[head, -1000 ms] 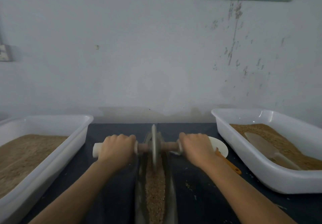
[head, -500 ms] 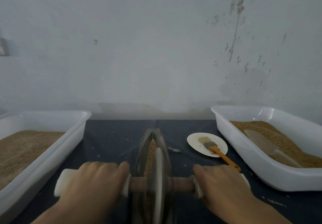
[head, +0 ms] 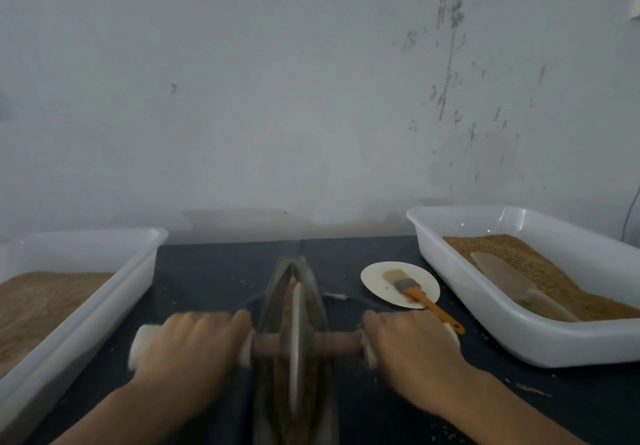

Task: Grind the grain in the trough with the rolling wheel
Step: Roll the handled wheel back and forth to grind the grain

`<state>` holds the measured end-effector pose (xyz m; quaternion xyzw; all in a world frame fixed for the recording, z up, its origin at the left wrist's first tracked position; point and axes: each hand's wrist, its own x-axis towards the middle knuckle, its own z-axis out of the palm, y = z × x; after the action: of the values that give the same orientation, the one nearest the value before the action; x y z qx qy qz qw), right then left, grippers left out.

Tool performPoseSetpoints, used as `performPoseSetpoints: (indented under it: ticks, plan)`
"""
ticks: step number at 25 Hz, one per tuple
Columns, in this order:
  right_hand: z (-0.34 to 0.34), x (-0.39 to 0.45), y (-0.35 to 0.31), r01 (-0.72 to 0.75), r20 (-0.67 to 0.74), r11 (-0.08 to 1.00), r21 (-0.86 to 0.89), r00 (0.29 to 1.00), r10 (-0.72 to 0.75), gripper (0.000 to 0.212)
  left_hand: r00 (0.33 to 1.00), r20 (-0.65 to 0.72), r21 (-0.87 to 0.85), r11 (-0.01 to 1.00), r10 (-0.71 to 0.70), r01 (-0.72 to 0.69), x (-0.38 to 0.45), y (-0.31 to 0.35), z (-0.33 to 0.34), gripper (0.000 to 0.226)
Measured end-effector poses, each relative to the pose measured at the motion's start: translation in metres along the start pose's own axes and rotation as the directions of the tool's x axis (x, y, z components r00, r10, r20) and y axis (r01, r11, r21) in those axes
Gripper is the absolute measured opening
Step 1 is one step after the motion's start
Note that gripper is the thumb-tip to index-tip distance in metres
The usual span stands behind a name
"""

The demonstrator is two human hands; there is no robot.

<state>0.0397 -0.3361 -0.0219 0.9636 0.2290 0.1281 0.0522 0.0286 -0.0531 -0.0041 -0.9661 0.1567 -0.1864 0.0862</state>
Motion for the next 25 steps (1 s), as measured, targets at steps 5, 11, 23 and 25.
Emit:
performPoseSetpoints:
  ticks: [5, 11, 23, 25]
  plan:
    - [-0.006, -0.001, -0.001, -0.033, 0.067, 0.999, 0.018, 0.997, 0.032, 0.021, 0.999, -0.027, 0.088, 0.996, 0.033, -0.031, -0.010, 0.002, -0.008, 0.042]
    - [-0.007, 0.082, 0.005, -0.226, -0.015, 0.970, -0.083, 0.974, 0.226, 0.028, 0.992, -0.005, 0.123, 0.984, -0.125, 0.125, 0.081, -0.008, 0.013, 0.014]
    - [-0.021, 0.031, -0.006, -0.023, -0.080, 0.981, -0.194, 0.997, 0.007, 0.028, 0.980, 0.163, -0.003, 0.993, -0.116, 0.119, 0.007, -0.002, 0.007, 0.024]
    - [-0.015, 0.069, 0.002, -0.102, -0.118, 0.975, -0.199, 0.990, 0.079, 0.025, 0.989, 0.037, 0.007, 0.990, -0.142, 0.142, 0.040, -0.008, 0.022, 0.019]
